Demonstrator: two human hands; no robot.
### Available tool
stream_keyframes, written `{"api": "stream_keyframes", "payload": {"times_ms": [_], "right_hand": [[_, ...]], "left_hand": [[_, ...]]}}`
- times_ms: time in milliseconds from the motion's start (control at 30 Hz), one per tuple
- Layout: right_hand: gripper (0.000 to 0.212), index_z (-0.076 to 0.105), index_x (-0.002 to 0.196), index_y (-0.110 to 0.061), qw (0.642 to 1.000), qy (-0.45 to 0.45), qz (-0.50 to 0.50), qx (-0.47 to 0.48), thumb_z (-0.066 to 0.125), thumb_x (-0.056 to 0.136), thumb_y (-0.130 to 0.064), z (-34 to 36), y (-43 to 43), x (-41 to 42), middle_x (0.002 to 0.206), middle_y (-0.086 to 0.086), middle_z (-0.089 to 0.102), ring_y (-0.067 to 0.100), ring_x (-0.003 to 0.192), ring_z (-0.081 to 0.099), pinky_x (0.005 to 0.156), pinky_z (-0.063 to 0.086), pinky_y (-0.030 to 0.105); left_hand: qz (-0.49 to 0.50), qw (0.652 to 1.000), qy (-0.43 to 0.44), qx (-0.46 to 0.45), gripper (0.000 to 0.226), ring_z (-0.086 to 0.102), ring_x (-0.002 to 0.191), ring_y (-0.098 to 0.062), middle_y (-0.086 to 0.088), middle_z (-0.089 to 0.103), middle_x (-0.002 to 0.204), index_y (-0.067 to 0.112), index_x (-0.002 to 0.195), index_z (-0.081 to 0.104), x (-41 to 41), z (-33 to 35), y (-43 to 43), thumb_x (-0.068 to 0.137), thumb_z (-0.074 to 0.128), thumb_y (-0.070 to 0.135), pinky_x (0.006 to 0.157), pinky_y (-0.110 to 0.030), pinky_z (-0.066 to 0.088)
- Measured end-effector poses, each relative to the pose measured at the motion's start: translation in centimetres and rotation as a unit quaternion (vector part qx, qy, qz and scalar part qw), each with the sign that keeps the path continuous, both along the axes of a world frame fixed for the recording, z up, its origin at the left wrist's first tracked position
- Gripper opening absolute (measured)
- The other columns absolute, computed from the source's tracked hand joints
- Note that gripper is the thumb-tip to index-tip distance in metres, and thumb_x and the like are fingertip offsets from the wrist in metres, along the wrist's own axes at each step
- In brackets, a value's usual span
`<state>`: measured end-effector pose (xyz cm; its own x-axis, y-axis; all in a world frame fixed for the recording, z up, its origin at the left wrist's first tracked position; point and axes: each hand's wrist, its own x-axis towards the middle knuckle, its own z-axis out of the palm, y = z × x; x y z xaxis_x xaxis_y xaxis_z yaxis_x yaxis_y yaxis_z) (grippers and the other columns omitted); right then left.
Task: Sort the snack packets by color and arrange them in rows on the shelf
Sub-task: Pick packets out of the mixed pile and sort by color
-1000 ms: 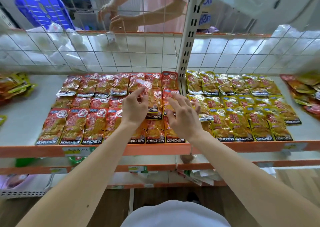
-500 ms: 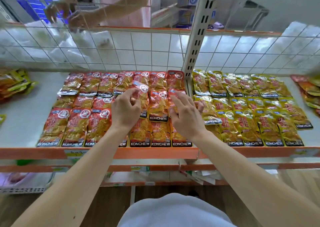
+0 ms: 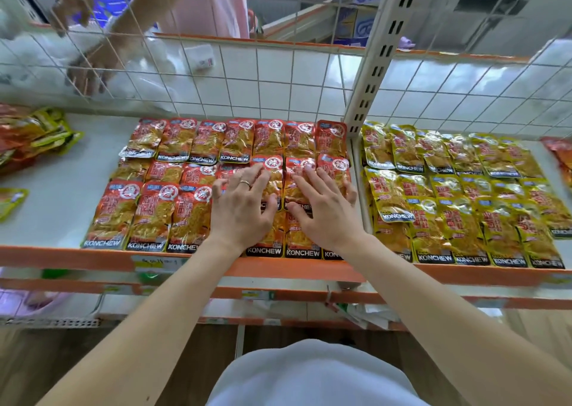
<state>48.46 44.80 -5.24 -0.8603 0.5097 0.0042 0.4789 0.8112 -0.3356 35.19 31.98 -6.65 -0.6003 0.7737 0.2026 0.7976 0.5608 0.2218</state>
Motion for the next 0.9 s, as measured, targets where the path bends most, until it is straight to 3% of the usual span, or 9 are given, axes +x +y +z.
{"api": "stream_keyframes", "payload": {"times_ms": [400, 667, 767, 900], "right_hand": [[0.058, 0.005, 0.159, -0.037, 0.998, -0.054, -0.008, 0.024, 0.02, 0.105, -0.052, -0.3, -0.8, -0.1, 0.167, -0.009, -0.005, 0.013, 0.153, -0.01, 0.121, -0.011, 0.05], [0.058, 0.018, 0.157, -0.038, 0.999, 0.015, -0.01, 0.03, 0.022, 0.102, -0.055, -0.4, -0.8, 0.9, 0.167, -0.009, 0.007, 0.014, 0.154, -0.007, 0.121, -0.006, 0.049], [0.061, 0.022, 0.155, -0.041, 0.999, 0.003, -0.01, 0.051, 0.015, 0.097, -0.06, -0.3, -1.4, 1.8, 0.167, -0.009, 0.008, 0.018, 0.154, -0.007, 0.119, -0.004, 0.053], [0.056, 0.017, 0.157, -0.042, 0.999, -0.031, -0.006, 0.039, 0.021, 0.103, -0.055, -0.4, -1.5, 2.0, 0.168, -0.008, 0.005, 0.021, 0.154, -0.005, 0.118, -0.006, 0.051]], "left_hand": [[-0.004, 0.999, 0.02, -0.045, 0.055, 0.041, 0.141, -0.021, 0.001, 0.045, 0.155, 0.039, 0.146, 0.048, 0.2, 0.2, 0.0, 0.096, 0.034, 0.056, 0.106, -0.05, 0.03], [-0.027, 0.998, 0.04, -0.039, 0.063, 0.038, 0.142, -0.024, -0.001, 0.043, 0.155, 0.035, 0.148, 0.046, 0.3, 0.4, -0.1, 0.096, 0.024, 0.062, 0.106, -0.051, 0.03], [-0.069, 0.994, 0.066, -0.057, 0.065, 0.037, 0.143, -0.026, -0.001, 0.04, 0.157, 0.035, 0.148, 0.046, 0.5, 0.4, -0.1, 0.094, 0.026, 0.065, 0.106, -0.054, 0.03], [-0.094, 0.989, 0.064, -0.095, 0.068, 0.031, 0.146, -0.025, 0.002, 0.035, 0.16, 0.039, 0.15, 0.041, 0.5, 0.3, 0.0, 0.092, 0.02, 0.068, 0.106, -0.055, 0.03]]}}
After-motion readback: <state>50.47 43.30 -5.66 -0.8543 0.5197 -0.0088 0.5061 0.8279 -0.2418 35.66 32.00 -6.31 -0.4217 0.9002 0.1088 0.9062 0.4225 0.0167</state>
